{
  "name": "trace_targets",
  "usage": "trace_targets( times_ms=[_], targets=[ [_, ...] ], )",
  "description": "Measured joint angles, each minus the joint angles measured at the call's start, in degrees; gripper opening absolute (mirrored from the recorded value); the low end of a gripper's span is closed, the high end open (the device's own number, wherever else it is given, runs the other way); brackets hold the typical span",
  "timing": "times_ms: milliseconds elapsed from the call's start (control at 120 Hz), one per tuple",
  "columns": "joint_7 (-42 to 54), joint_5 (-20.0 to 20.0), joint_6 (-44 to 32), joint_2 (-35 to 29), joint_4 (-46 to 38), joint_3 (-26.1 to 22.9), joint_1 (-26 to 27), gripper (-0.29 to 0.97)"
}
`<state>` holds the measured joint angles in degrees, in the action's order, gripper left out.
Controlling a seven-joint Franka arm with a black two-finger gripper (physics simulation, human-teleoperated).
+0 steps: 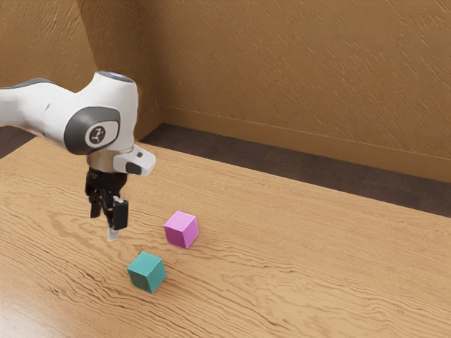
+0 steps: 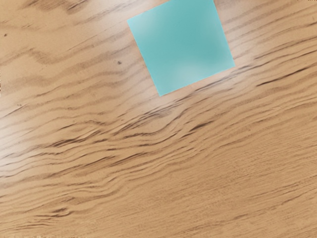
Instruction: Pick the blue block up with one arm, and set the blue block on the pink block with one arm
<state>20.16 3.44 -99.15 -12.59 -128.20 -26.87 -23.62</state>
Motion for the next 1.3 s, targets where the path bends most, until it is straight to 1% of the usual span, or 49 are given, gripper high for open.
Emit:
trace_targets(
  times_ms=[100,258,450,850,942,1092,1200,1300],
  targets=[
    [-3.12,-0.40,-2.09,-0.27,-2.71,0.05,-1.60,0.68],
    [-7.36,-0.63,-5.27,-0.36,-6.67,0.06,-1.92,0.68],
    [-11.65,-0.70,-8.52,0.08,-8.68,0.06,-3.19,0.68],
    [-18.02,-0.16,-15.48,9.26,-7.58,-0.64,-2.41,0.68],
    [-19.11,-0.01,-16.61,10.54,-6.62,-1.88,-2.71,0.68],
    [-20.63,0.03,-18.14,12.52,-6.28,-2.53,-0.92,0.68],
    [-21.51,0.33,-19.02,15.41,-3.63,-2.52,0.48,0.68],
    [-22.21,0.43,-19.50,16.71,-3.06,-2.38,-1.36,0.68]
  ],
)
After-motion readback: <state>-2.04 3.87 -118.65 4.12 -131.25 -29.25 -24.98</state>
